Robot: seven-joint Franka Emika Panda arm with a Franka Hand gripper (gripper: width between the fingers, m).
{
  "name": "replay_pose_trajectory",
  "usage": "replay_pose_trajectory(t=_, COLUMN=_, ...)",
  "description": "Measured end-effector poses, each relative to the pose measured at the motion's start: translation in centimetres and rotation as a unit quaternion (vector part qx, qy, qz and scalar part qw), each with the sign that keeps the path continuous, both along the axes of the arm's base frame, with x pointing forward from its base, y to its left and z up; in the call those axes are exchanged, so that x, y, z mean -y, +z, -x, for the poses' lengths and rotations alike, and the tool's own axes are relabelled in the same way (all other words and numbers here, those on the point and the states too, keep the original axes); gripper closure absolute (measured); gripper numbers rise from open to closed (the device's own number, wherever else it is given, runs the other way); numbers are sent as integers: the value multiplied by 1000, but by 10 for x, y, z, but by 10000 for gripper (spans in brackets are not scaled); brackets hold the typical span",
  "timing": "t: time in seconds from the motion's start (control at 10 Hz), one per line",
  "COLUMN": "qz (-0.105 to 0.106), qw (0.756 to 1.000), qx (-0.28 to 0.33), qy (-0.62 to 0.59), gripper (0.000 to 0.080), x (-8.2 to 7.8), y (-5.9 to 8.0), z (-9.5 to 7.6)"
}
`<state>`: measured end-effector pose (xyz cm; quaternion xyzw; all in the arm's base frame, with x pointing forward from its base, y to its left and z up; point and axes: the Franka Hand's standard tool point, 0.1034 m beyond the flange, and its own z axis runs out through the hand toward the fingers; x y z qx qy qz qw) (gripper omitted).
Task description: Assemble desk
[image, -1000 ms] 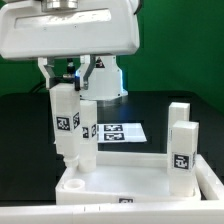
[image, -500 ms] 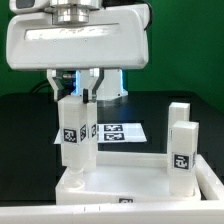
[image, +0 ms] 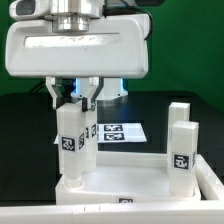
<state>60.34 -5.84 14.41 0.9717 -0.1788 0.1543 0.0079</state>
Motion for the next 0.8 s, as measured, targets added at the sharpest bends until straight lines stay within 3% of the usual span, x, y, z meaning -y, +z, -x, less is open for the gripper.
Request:
replay_pose_trajectory(t=0.5, qz=20, qw=999, qx=28, qy=6, gripper=515, x=-5, y=-16, z=7)
replay_pose_trajectory(t=0.8, qz=20, qw=999, qx=27, qy=7, gripper=513, x=-6, y=-16, z=7)
